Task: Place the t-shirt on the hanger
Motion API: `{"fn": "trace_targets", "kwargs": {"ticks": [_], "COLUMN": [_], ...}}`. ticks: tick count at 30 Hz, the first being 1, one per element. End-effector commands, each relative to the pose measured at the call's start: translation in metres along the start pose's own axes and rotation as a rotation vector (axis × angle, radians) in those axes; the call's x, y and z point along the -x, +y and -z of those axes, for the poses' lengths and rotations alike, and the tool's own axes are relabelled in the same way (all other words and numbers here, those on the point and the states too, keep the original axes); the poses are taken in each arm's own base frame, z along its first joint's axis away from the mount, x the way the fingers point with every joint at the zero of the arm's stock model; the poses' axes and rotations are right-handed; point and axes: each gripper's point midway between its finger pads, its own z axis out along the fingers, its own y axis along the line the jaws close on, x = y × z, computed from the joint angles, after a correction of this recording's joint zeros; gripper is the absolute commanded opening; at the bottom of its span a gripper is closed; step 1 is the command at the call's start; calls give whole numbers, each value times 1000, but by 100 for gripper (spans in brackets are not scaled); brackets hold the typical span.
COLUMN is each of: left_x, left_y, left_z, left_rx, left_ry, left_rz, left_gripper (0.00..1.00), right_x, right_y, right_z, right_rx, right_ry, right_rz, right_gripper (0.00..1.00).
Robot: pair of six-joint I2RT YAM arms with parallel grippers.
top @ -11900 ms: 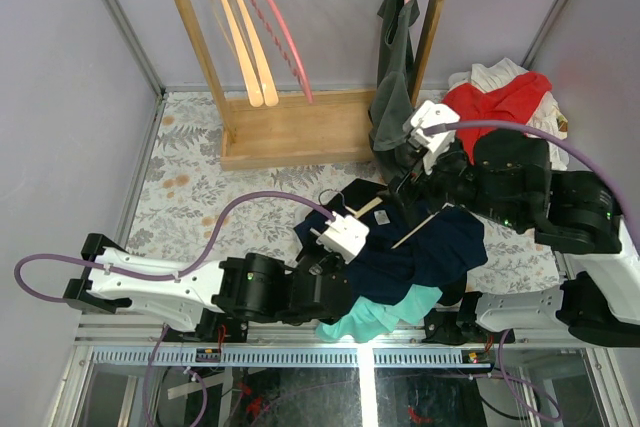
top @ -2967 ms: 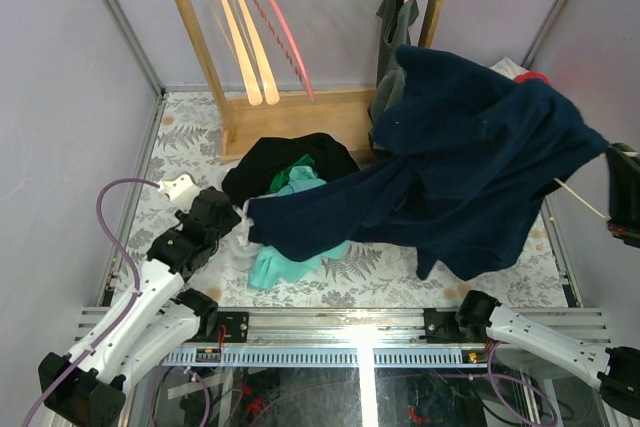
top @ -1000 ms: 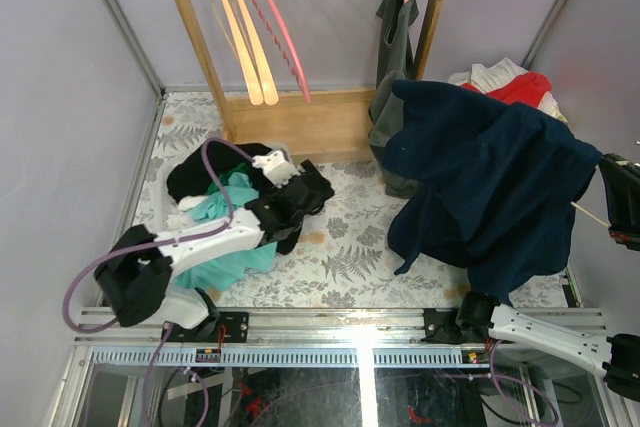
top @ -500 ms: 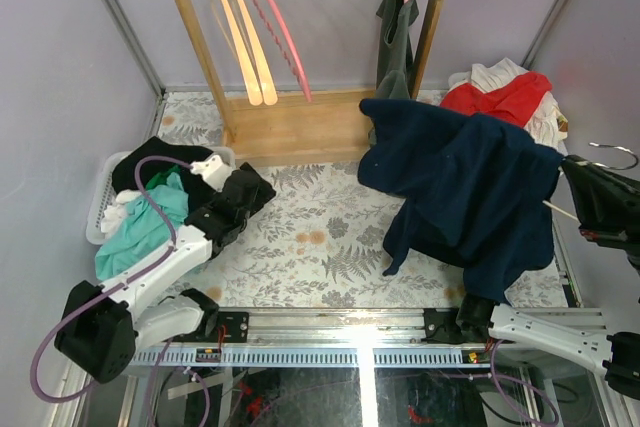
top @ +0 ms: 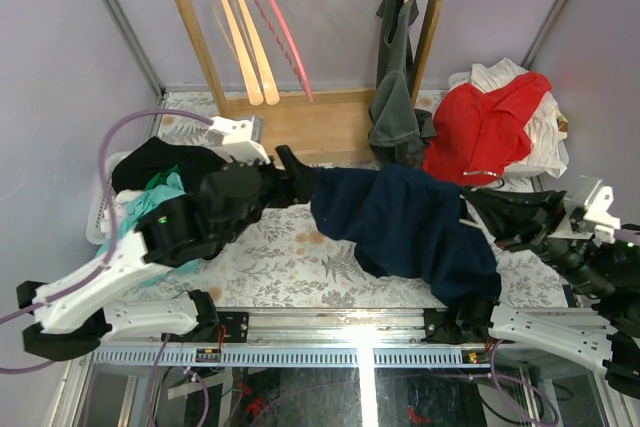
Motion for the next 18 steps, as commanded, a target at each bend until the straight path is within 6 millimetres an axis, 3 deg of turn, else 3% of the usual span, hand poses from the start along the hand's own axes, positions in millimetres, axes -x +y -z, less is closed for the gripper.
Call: {"fn": "trace_targets", "kwargs": {"ticks": [1,3,7,10,13,18], "left_x": [5,9,18,30,39,21], "left_y": [-1,-7,1,-6,-25,-72], "left_z": [47,61,69,78,84,81], "left_rx": [-5,-34,8,-43,-141,-335], "left_ry": [25,23,1,-12,-25,70], "left_rz": [-79,-80,-119,-128,-169,-332], "left_gripper": [65,63,64,64,65,66], "right_x": [17,13,-1,-15,-20,-25], "right_y": [10,16,22,25,25,29], "right_z": [11,14,23,30,37,42], "right_rx": [58,84,108,124,138,178], "right_ry": [-136,-167,-232,-272,-305,-327], "right_rz": [-111,-152,-240,-304,-362,-433], "right_gripper": [0,0,0,0,0,0]}}
